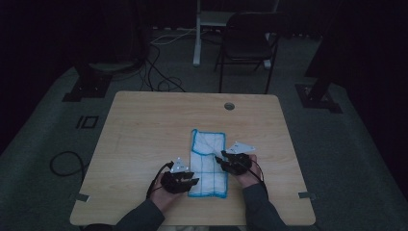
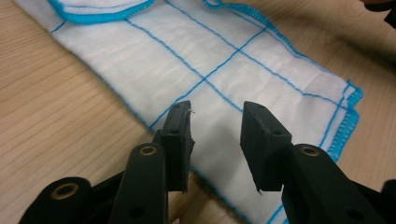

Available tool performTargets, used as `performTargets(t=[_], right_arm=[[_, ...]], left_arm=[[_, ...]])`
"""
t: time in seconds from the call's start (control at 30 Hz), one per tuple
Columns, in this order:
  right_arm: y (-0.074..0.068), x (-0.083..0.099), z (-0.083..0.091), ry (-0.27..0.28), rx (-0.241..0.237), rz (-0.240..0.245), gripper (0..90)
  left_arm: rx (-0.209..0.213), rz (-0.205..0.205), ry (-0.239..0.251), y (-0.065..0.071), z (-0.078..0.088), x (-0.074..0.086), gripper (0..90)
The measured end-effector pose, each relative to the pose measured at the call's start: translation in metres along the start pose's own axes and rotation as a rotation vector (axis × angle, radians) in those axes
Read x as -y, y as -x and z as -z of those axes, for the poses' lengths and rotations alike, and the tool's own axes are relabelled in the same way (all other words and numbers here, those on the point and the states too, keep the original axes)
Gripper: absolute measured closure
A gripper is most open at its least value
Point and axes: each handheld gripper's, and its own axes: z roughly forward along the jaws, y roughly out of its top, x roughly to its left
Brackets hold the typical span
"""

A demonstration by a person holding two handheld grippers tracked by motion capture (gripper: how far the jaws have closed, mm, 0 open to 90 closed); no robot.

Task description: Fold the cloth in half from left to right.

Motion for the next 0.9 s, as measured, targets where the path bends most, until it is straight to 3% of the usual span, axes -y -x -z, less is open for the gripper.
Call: performTargets(t=[0.33,0.9], right_arm=[[-0.006,-0.015,-0.013,0.021,-0.025,0.023,61.2],[-0.017,-0.038,-0.046,0.0,-0.066,0.071,60.2]], left_arm=[[-0.031,-0.019,-0.012,0.001,-0.001,0.002,63.1],[-0.042,-0.025,-0.012,0.002,-0.002,0.005,62.4]])
